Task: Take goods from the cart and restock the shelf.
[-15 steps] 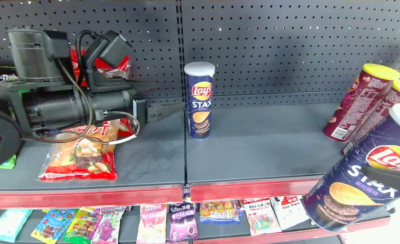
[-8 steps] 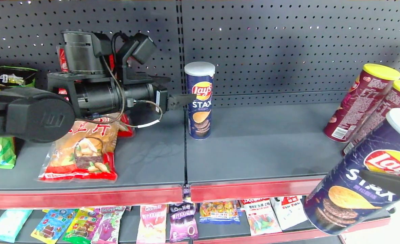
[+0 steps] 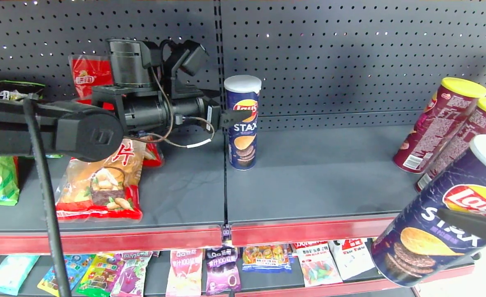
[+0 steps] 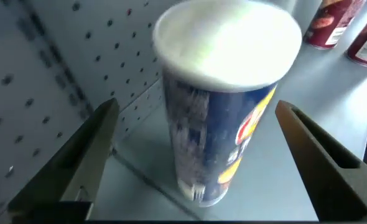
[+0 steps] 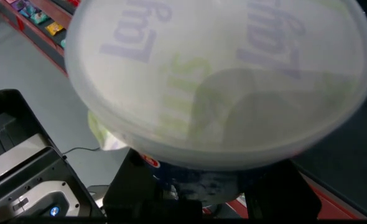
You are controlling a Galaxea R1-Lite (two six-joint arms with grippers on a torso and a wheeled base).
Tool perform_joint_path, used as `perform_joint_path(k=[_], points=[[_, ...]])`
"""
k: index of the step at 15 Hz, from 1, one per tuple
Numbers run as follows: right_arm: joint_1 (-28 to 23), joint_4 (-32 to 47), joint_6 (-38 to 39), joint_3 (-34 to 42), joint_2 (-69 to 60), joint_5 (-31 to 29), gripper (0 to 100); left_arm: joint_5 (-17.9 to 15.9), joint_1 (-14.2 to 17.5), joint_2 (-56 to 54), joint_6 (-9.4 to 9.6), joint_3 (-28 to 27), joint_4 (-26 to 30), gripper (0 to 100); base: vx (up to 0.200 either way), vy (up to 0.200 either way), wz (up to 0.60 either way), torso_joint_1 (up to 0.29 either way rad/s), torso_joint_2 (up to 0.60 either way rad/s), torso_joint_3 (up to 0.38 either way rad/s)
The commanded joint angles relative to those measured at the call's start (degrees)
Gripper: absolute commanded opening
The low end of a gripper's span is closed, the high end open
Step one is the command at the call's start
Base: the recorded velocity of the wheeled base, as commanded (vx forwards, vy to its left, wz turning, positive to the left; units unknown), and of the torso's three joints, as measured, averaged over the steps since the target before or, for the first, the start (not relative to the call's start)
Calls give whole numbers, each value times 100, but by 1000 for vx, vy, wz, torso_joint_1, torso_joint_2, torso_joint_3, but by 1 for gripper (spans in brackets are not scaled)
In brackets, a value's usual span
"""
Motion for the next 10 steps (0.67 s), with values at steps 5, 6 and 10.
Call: perform_joint_path(k=[5, 6, 10], points=[[-16, -1, -3, 53, -108, -11, 0, -16, -189, 374, 2, -189, -11, 100, 0, 0, 0, 0, 0, 0], [-16, -1, -3, 53, -117, -11, 0, -8, -180, 480, 2, -303, -11, 100, 0, 0, 0, 0, 0, 0], [-25, 16, -3, 62, -152, -11, 0, -8, -180, 726, -7, -681, -11, 0, 0, 0, 0, 0, 0, 0]])
